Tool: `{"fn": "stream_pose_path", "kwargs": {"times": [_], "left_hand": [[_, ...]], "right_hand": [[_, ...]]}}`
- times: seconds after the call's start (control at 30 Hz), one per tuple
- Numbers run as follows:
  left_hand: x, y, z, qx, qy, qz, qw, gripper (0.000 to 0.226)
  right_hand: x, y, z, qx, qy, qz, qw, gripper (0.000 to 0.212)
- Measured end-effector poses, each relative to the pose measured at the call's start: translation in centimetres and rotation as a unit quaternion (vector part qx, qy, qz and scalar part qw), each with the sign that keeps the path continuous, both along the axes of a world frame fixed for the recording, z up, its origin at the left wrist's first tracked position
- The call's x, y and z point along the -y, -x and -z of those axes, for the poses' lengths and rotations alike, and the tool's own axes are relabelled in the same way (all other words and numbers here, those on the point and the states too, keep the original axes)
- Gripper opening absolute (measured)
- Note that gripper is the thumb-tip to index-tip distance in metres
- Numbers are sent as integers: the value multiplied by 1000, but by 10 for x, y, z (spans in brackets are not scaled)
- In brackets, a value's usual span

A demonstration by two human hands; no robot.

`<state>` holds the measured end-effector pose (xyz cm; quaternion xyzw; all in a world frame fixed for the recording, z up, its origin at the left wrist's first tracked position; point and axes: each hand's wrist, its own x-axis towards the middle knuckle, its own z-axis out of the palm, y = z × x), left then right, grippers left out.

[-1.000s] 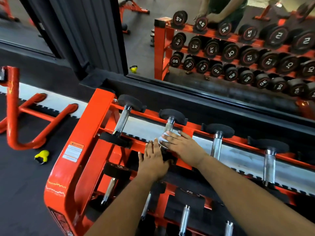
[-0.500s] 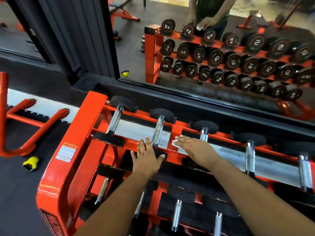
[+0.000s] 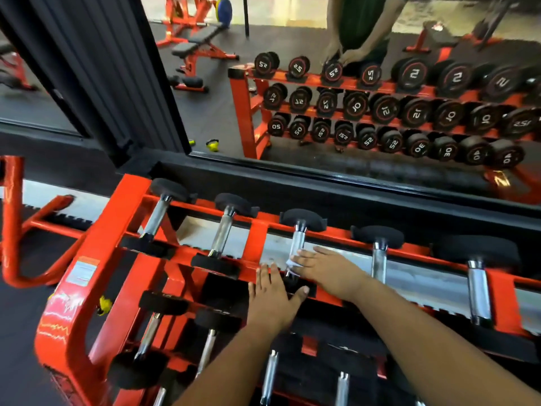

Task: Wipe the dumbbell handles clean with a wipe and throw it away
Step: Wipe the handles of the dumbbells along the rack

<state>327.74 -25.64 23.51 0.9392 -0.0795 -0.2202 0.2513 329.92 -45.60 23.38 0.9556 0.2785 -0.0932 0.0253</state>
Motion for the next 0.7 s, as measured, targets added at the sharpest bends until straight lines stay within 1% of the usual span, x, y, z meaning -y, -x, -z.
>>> {"fn": "stream_pose_path", "kwargs": {"times": [0.07, 0.13, 0.17, 0.2, 0.33, 0.4, 0.47, 0.53, 0.57, 0.6, 0.7], "left_hand": [[11, 1, 4, -14, 3, -22, 1000, 105], [17, 0, 6, -13, 4, -41, 999, 104], [18, -1, 6, -13, 3, -46, 999, 103], [19, 0, 7, -17, 4, -49, 999, 103], [17, -4, 7, -25, -11, -39, 999, 108], [18, -5, 5, -31, -26, -27, 999, 109], [18, -5, 3, -37, -35, -20, 998, 109], [18, -6, 1, -40, -46, -15, 998, 109], [17, -7, 0, -39, -53, -10, 998, 109], [17, -7, 0, -40, -56, -5, 998, 109], [17, -9, 1, -42, -53, 2, 998, 108]], "right_hand": [[7, -6, -4, 8, 5, -4, 1000, 61], [11, -12, -8, 37, -2, 30, 999, 71], [10, -12, -9, 43, -2, 46, 998, 74], [9, -11, -7, 35, -1, 40, 999, 76], [11, 2, 9, -12, 7, -67, 998, 69], [17, -2, 6, 24, 21, -83, 996, 72], [14, -11, -5, 51, 55, -20, 997, 81], [4, -18, -11, 60, 52, 64, 995, 90], [-1, -18, -10, 52, 46, 79, 995, 89], [-4, -15, -4, 42, 40, 66, 996, 87], [1, 4, 12, 5, 34, -39, 999, 79]]}}
